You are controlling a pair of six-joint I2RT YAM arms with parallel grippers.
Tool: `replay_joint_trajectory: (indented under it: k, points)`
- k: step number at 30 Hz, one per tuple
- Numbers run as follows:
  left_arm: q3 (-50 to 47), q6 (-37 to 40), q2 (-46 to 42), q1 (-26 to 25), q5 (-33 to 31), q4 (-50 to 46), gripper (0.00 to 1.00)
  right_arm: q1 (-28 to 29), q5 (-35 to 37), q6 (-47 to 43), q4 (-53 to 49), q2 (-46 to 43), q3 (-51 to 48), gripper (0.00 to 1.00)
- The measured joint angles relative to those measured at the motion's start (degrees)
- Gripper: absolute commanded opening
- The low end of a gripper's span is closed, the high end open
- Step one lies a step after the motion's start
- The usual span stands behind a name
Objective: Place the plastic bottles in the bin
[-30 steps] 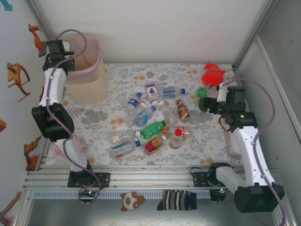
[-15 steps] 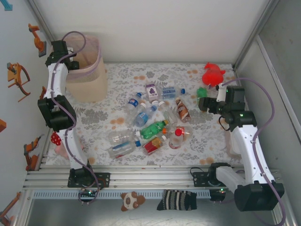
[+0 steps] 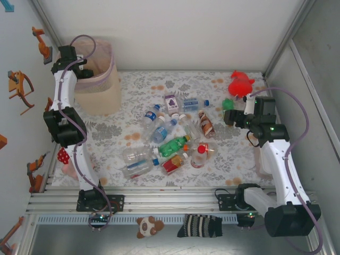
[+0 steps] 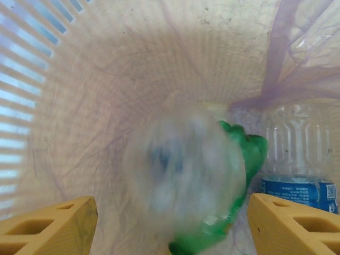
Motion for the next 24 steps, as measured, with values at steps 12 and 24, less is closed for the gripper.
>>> replay_joint_trajectory:
  k: [12, 24]
  points:
    - [0.0, -1.7, -8.0, 0.0, 5.2, -1.6, 0.74, 0.0, 1.7, 2.4, -1.0, 4.2, 1.0, 0.85]
    - [-6.0, -5.5, -22.9, -1.8, 17.6, -1.6, 0.73, 0.0, 3.1, 2.5, -1.3, 19.3, 3.8, 0.74]
